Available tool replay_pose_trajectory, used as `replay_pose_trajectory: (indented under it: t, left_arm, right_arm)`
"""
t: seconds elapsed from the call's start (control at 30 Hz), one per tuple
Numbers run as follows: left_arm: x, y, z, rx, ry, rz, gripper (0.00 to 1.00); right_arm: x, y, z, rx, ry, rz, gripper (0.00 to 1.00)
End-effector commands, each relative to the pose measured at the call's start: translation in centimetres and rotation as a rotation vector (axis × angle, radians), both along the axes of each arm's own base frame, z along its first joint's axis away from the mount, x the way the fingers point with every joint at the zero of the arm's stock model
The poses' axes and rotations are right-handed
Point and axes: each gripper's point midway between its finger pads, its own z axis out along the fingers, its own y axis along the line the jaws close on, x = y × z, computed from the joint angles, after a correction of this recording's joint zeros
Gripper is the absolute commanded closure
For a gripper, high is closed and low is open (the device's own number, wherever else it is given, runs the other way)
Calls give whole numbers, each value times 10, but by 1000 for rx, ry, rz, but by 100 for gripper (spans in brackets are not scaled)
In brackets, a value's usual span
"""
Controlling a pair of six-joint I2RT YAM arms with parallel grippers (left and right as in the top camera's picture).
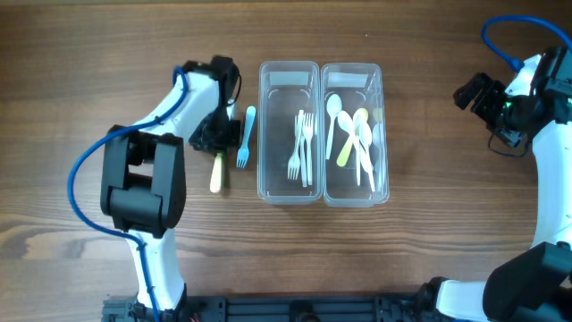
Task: Pack container
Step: 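Grasp the yellow fork with the left gripper and place it in the left container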
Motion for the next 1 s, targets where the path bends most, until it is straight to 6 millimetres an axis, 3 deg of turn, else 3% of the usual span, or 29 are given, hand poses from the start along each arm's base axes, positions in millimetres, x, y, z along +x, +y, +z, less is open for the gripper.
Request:
replay_pose_trajectory:
  t: [0.0, 0.07, 0.17, 0.27, 0.33, 0.4, 0.57, 0.67, 0.77, 0.87, 0.97]
  left_arm:
    - [37, -13, 101, -93, -222, 12, 96]
    - [40, -33, 140, -193, -296, 0, 96]
    - [37, -85, 202, -378, -463, -60, 96]
    - [34, -117, 212, -414, -514, -119, 96]
    - [38, -134, 205, -402, -531, -118, 96]
    - [48, -147, 184, -341, -545, -82, 95]
    - [59, -172, 130, -317, -474, -51, 73]
    - [59, -173, 114, -298, -441, -52, 52]
    - [60, -165, 132, -302, -465, -51, 43]
    - [64, -136, 167, -292, -525, -67, 41]
    - [71, -89, 176, -198, -546, 5, 39]
  right_arm:
    - [4, 1, 16, -5, -44, 1, 0]
    - [4, 1, 16, -5, -43, 1, 0]
    - [4, 1, 16, -6, -44, 1, 0]
    - [4, 1, 16, -5, -44, 1, 0]
    - [5, 1, 16, -6, -45, 1, 0]
    - [5, 1, 17, -6, -47, 1, 0]
    - [4, 1, 16, -5, -44, 1, 0]
    - [4, 1, 16, -5, -44, 1, 0]
    - [4, 1, 16, -5, -44, 1, 0]
    - [4, 1, 16, -5, -44, 1, 0]
    - [4, 1, 16, -5, -44, 1, 0]
